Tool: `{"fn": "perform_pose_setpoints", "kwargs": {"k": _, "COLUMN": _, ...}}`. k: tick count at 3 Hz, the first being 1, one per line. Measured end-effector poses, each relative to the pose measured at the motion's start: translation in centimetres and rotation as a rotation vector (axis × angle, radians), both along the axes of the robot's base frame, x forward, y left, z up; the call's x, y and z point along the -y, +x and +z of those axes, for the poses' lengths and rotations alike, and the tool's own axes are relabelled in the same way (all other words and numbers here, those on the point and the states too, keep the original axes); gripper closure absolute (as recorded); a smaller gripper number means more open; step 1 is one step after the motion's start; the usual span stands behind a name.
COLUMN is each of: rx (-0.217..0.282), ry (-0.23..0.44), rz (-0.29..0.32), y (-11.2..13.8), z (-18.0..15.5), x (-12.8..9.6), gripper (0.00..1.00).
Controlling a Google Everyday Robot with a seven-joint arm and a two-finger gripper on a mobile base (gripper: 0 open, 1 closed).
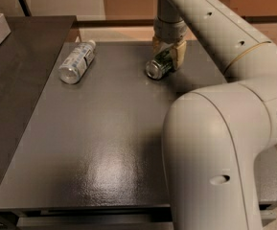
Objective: Place green can upright
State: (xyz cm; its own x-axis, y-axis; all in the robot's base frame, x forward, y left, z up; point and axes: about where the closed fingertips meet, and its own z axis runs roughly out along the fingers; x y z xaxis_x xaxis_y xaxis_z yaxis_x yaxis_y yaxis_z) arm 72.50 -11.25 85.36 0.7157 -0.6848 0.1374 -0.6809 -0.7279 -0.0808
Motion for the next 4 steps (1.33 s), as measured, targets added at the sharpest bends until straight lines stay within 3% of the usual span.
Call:
{"fn": "perform_pose_setpoints", "kwargs": {"k": 1, "rx": 0.011, "ry": 0.014, "rz": 0.003, "y": -0.1, "z": 1.0, "x": -0.6, "gripper": 0.63}}
{"fn": "perform_pose_setpoints", "kwargs": {"k": 2, "rx": 0.074, "ry": 0.064, "rz": 0.002, "y": -0.4, "z": 3.1, "x": -1.2, "gripper": 0.87}}
{"fn": "perform_pose_setpoints", "kwargs": {"k": 3, "rx": 0.176, "ry": 0.155, "rz": 0.034, "y": -0.9, "z": 5.9, "x": -1.7, "gripper": 1.0}}
{"fn": "perform_pose_setpoints", "kwargs": {"k": 4, "rx": 0.297, "ry": 0.24, "rz": 0.114, "y": -1.6, "z": 8.6, "x": -2.8, "gripper": 1.0}}
